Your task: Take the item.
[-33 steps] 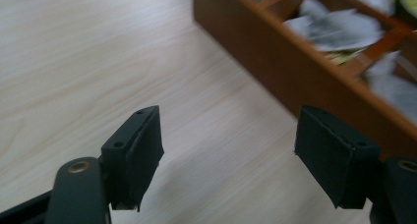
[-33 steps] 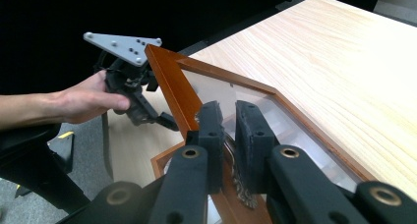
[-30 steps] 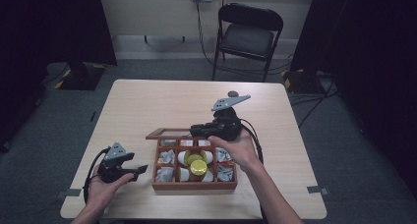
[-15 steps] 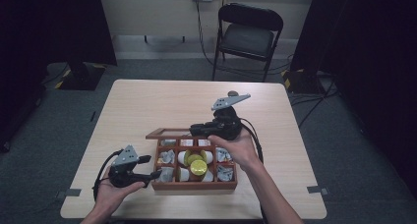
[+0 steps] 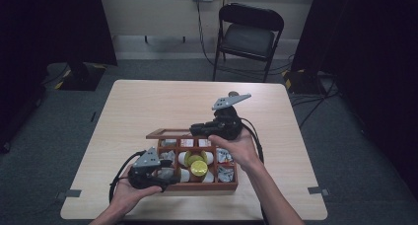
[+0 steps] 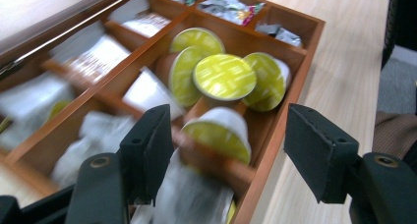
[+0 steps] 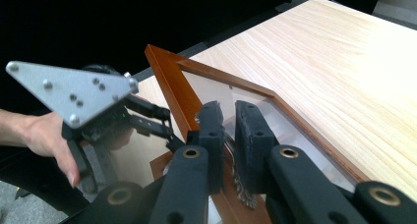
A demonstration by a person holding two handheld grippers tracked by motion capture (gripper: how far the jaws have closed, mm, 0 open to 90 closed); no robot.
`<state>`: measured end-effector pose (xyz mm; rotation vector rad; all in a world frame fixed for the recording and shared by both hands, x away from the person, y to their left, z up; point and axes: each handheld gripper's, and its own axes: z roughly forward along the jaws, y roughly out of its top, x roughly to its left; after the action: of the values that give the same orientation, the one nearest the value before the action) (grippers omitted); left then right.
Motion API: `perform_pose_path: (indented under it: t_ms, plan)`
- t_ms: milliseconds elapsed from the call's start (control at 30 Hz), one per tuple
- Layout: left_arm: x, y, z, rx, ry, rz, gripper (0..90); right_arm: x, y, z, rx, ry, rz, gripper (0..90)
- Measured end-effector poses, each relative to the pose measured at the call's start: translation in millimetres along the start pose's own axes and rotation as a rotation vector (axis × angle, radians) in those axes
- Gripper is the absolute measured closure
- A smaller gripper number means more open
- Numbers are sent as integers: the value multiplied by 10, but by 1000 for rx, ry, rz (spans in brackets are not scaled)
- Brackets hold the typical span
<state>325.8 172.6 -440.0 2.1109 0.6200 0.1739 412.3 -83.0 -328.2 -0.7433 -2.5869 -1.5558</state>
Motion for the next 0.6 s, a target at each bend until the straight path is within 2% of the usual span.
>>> perform_pose_path:
  t_ms: [200,333,400,467,567,600]
  plan:
    - [-38,165,201,7,-34,16,334,1,-4,1,0,1,0,824]
    - [-67,253,340,31,-49,35,331,2,-3,2,0,0,-1,823]
    - [-67,284,405,33,-56,30,331,2,-3,3,0,1,-1,823]
    - [-53,305,467,69,-69,30,331,2,-2,3,1,1,-1,823]
    - [-34,321,534,98,-59,29,331,3,-2,3,1,1,-1,823]
    - [-24,327,548,107,-42,30,332,3,-2,3,1,1,-2,823]
